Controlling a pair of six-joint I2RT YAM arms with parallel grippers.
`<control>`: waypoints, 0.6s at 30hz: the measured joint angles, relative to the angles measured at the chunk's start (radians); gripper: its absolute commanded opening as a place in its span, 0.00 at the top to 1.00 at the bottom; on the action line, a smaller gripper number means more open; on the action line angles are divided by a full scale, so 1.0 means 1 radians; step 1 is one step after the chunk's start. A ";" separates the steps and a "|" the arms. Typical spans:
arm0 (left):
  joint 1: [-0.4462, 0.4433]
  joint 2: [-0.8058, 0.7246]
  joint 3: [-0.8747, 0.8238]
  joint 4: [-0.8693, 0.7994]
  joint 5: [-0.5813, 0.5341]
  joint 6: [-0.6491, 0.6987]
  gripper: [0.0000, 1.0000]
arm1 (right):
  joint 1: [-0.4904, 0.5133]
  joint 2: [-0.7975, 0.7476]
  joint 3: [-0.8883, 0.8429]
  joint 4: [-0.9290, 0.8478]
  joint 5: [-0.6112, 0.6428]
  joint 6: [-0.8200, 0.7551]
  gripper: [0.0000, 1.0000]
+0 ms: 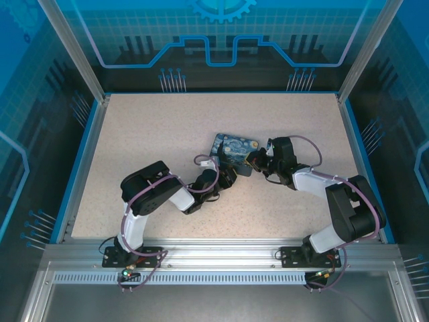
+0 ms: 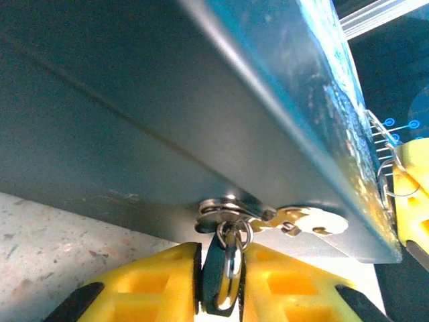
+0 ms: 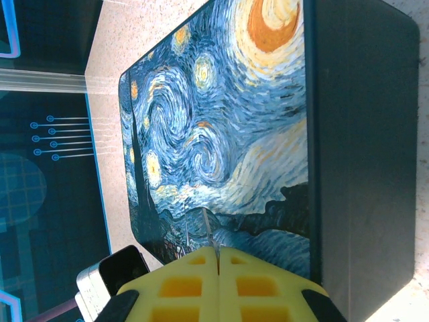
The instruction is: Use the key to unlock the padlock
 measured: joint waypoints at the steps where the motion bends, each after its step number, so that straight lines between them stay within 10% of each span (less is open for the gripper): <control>1: 0.000 0.000 0.004 -0.006 -0.001 0.004 0.82 | 0.000 0.000 0.000 0.000 0.000 0.000 1.00; 18: 0.026 -0.144 0.092 -0.427 0.119 0.056 1.00 | -0.013 -0.113 0.000 -0.055 -0.076 -0.018 1.00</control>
